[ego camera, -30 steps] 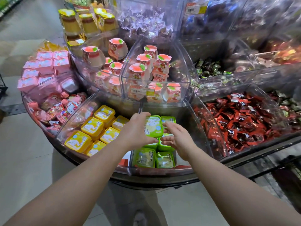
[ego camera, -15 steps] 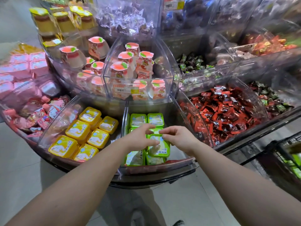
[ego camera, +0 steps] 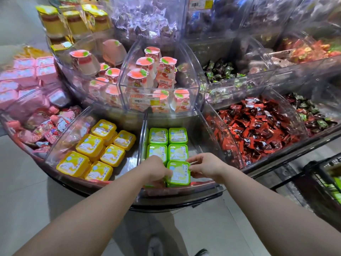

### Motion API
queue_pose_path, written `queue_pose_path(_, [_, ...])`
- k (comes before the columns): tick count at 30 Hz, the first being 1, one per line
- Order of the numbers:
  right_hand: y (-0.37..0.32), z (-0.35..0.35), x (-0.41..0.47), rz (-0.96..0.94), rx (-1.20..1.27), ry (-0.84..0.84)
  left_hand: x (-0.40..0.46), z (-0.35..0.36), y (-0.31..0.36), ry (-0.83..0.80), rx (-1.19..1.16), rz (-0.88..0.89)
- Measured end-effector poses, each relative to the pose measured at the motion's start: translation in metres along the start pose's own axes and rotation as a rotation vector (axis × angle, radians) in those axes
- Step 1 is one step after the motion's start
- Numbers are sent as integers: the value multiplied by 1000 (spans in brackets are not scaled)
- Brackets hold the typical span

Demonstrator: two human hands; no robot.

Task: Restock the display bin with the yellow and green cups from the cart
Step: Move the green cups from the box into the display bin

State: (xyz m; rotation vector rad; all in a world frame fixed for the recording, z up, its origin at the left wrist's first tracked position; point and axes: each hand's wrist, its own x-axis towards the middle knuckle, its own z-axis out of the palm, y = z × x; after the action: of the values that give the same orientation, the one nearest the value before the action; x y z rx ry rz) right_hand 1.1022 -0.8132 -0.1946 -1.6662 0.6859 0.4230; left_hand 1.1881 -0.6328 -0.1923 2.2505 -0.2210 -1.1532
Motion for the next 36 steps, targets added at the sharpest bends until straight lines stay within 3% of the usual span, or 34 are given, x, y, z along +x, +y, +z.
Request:
queue_pose_path(4, [2,10,10,43,-87,74,3,-3,7,121,410,79])
queue_pose_path(6, [5,16,15,59,-182,146,4,-1,7,131,493,128])
queue_pose_path(10, [7,23,15,50,-356,186,6,6,3,105,519,166])
queue_pose_path(16, [7,15,10,61,-235,166,13,8,5,109,619,217])
queue_pose_path(20, [5,12,7,28,-302,92,18,4,17,69,655,169])
queue_pose_path(24, [1,-5,-8,-98,-416,124,17,0,54,235,679,243])
queue_pose_path(28, [-17,-52,-41,-288,-407,278,5,12,122,537,596,381])
queue_pose_path(31, [-22,-113,-75,-394,-336,426,-2,43,182,677,597,519])
queue_pose_path(34, [8,-191,-106,-391,-345,596,-11,104,244,694,572,620])
queue_pose_path(36, [41,-247,-131,-296,-366,672,-13,161,283,601,542,668])
